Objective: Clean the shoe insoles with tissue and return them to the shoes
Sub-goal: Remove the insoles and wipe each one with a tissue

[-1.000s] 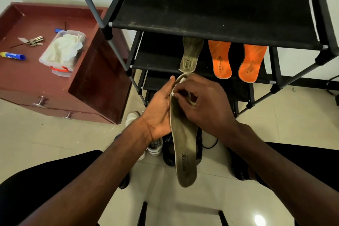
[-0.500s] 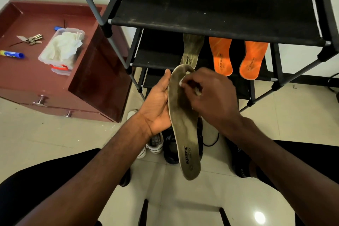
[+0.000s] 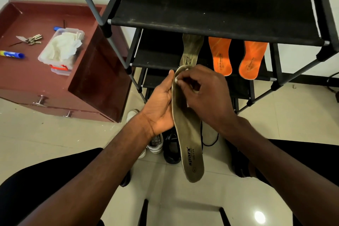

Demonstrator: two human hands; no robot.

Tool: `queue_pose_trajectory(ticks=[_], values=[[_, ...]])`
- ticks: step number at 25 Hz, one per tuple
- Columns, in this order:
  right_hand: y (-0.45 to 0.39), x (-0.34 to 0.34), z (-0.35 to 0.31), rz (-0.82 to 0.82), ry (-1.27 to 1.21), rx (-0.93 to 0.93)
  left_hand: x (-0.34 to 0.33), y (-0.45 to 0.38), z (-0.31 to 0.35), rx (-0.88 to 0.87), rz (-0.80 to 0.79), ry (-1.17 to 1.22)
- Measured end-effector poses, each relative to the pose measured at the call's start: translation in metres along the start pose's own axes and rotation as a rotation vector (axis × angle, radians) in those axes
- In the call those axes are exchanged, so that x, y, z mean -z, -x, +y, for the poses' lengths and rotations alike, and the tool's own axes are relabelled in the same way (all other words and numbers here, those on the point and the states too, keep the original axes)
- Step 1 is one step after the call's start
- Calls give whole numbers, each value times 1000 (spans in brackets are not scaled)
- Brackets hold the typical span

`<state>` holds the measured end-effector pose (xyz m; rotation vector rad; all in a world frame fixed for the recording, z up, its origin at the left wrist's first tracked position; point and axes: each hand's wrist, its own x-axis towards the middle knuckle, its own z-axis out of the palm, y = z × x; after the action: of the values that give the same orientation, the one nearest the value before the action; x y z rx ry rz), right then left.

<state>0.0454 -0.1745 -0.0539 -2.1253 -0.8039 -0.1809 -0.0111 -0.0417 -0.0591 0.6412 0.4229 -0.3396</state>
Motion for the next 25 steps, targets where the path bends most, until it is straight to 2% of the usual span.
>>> queue_pose_trajectory(ticks=[3,5,7,9,12,14,21,25], values=[[9,2,-8,-210,-128,96,6,-1,2,16,-5,2],[9,9,-3,-283,-82,142,9,-2,1,18,-1,1],[8,10,-1,-237,62,186,8,-5,0,7,-8,-6],[7,4,-4,-118,182,186,4,-7,-4,-18,-22,-19],[-4,3,2,31,294,124,-4,-8,-11,-68,7,-68],[-12,10,12,67,319,78,-4,-6,-12,-81,1,-89],[-10,15,26,-39,301,50,1,-4,-5,-33,9,-101],[3,14,18,-125,269,49,6,-4,4,-64,122,-44]])
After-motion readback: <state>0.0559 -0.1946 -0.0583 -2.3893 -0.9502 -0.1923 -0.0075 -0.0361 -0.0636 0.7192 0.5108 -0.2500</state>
